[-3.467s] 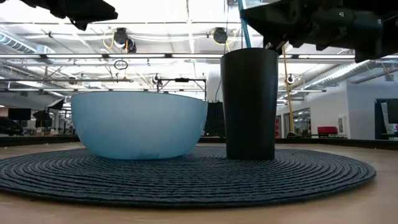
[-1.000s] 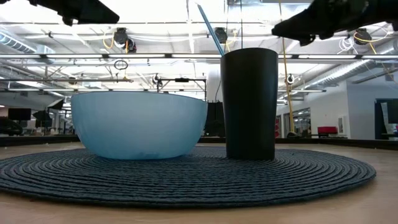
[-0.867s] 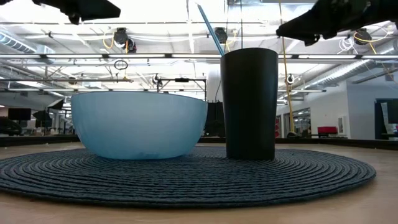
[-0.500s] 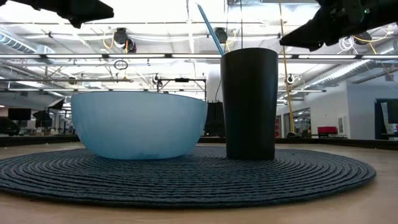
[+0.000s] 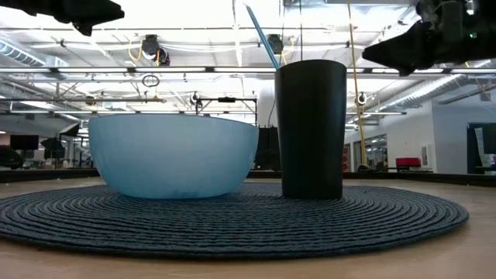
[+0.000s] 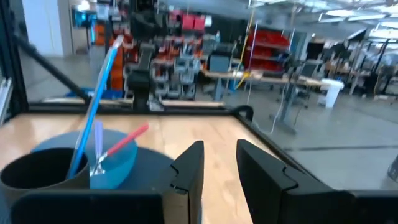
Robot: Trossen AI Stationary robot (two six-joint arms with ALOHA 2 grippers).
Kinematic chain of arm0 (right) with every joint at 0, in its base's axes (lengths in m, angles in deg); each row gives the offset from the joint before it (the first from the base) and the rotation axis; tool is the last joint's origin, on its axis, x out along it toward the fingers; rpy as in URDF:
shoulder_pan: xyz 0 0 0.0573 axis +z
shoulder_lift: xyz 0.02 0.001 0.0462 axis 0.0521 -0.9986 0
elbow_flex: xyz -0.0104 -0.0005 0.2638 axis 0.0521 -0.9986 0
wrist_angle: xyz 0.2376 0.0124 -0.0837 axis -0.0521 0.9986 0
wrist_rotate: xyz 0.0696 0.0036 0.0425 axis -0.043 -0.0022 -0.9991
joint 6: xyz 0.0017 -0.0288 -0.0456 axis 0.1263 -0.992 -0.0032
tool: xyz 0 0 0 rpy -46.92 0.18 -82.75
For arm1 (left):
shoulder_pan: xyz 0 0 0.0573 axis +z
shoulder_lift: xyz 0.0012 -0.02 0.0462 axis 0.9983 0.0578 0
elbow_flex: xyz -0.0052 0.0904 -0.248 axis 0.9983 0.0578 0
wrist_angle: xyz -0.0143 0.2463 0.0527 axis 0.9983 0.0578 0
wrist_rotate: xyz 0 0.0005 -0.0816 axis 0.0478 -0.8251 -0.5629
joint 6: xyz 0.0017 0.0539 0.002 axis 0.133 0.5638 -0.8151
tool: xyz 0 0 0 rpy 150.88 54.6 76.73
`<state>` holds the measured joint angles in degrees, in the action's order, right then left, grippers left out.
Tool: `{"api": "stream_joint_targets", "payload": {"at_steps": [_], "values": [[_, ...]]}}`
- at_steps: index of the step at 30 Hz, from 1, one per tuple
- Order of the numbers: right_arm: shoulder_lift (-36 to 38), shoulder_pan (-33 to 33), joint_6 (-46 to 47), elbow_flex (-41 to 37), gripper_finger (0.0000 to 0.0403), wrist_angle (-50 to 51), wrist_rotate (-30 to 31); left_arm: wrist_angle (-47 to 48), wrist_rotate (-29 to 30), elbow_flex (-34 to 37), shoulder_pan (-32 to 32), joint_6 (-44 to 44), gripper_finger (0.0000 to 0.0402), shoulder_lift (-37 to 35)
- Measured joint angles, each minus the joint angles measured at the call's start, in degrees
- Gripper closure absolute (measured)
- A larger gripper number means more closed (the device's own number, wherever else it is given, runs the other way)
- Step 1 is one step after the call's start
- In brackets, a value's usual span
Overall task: Pick & Place Utensil
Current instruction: Return to Home Position
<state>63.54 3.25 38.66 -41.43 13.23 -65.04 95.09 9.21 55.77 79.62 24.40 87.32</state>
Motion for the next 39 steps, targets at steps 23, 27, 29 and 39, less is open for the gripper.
{"api": "stream_joint_targets", "payload": {"at_steps": [23,27,29,39], "values": [[6.2,-0.6,5.2,-4.3,0.0314,4.2,-6.0,-8.9,-4.4,19.3,6.6,-6.0,0.0309,-17.1],[6.2,-0.5,6.6,-7.0,0.0314,2.1,-6.0,-10.6,-4.5,21.3,6.6,-5.9,0.0309,-17.1],[6.2,-0.5,6.7,-9.0,0.0314,-0.2,-6.0,-12.2,-4.5,22.2,6.6,-6.1,0.0309,-17.1],[6.2,-0.5,6.8,-12.1,0.0314,-6.4,-9.0,-19.9,-5.9,27.7,6.6,-6.7,0.0309,-17.1]]}}
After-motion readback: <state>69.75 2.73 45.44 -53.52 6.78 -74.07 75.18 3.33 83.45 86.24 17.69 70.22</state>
